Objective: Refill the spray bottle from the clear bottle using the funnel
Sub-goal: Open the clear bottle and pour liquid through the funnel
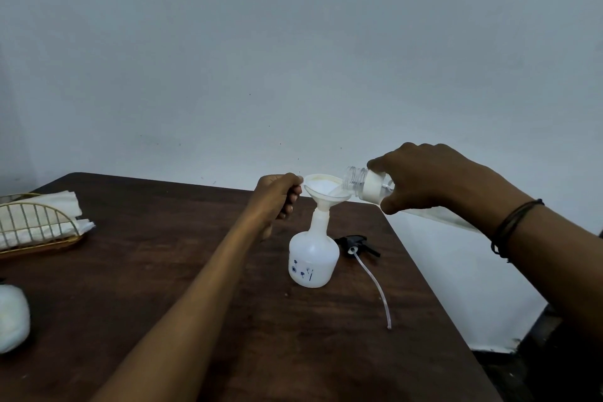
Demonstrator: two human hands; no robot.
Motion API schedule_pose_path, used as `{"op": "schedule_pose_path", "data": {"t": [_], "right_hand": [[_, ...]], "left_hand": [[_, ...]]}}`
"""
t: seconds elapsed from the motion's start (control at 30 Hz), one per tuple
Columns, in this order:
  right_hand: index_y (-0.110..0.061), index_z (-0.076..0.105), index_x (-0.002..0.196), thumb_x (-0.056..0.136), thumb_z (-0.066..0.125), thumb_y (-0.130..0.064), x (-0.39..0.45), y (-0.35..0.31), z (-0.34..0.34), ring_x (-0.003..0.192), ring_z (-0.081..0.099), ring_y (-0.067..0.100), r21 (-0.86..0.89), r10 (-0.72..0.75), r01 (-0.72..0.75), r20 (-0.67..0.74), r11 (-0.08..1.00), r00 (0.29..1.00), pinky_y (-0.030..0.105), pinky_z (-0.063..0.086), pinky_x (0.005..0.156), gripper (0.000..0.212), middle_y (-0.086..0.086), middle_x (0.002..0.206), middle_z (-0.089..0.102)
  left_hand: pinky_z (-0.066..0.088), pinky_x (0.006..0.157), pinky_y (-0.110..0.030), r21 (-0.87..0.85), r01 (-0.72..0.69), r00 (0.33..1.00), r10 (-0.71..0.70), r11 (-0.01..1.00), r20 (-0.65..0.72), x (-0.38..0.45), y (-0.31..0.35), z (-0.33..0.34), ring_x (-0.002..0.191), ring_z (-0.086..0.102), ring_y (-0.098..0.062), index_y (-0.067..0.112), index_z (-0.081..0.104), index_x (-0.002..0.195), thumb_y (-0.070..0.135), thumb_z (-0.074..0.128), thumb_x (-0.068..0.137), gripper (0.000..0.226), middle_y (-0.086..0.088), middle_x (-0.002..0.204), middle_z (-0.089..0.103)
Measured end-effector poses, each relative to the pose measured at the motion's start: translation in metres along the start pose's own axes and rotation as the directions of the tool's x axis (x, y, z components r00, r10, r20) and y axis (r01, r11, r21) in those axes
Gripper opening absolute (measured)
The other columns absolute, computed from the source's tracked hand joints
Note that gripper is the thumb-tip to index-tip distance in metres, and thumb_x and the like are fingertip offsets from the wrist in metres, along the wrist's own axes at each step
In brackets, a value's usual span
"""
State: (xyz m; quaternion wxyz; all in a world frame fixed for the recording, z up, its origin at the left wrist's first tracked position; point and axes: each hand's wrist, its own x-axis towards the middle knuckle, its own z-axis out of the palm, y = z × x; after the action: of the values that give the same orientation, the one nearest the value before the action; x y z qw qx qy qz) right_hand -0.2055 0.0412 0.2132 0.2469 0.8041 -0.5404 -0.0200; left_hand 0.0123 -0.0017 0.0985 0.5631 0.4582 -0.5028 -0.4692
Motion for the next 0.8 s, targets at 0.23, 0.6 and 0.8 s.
{"op": "schedule_pose_path", "data": {"t": [0.23, 0.6, 0.8], "right_hand": [[-0.027, 0.059, 0.105, 0.072, 0.071, -0.040, 0.002, -0.002, -0.003, 0.078, 0.059, 0.024, -0.061, -0.011, 0.011, -0.006, 0.998, 1.000, 0.025, 0.027, 0.052, 0.037, -0.007, 0.077, 0.047], [-0.031, 0.059, 0.120, 0.073, 0.071, -0.035, 0.008, -0.007, -0.008, 0.094, 0.059, 0.024, -0.122, -0.025, 0.024, -0.009, 0.992, 1.000, 0.030, 0.035, 0.067, 0.048, -0.002, 0.094, 0.056], [-0.032, 0.057, 0.121, 0.078, 0.068, -0.033, 0.006, -0.011, -0.013, 0.092, 0.052, 0.023, -0.196, -0.025, 0.021, -0.018, 0.980, 1.000, 0.032, 0.033, 0.073, 0.044, -0.003, 0.095, 0.054]], "left_hand": [[0.029, 0.043, -0.022, 0.007, -0.003, 1.000, 0.003, 1.000, 0.016, 0.002, 0.000, -0.001, 0.043, 0.038, -0.010, 0.016, 0.055, 0.064, 0.026, 0.058, 0.091, 0.029, 0.004, 0.055, 0.048], [0.029, 0.043, -0.022, 0.016, -0.005, 1.000, 0.005, 1.000, 0.026, 0.004, -0.001, -0.002, 0.043, 0.038, -0.011, 0.017, 0.055, 0.063, 0.027, 0.057, 0.091, 0.030, 0.003, 0.056, 0.049], [0.029, 0.043, -0.022, 0.011, -0.007, 1.000, 0.006, 1.000, 0.022, 0.004, -0.002, -0.002, 0.044, 0.037, -0.012, 0.017, 0.054, 0.062, 0.027, 0.058, 0.091, 0.030, 0.003, 0.056, 0.048]]}}
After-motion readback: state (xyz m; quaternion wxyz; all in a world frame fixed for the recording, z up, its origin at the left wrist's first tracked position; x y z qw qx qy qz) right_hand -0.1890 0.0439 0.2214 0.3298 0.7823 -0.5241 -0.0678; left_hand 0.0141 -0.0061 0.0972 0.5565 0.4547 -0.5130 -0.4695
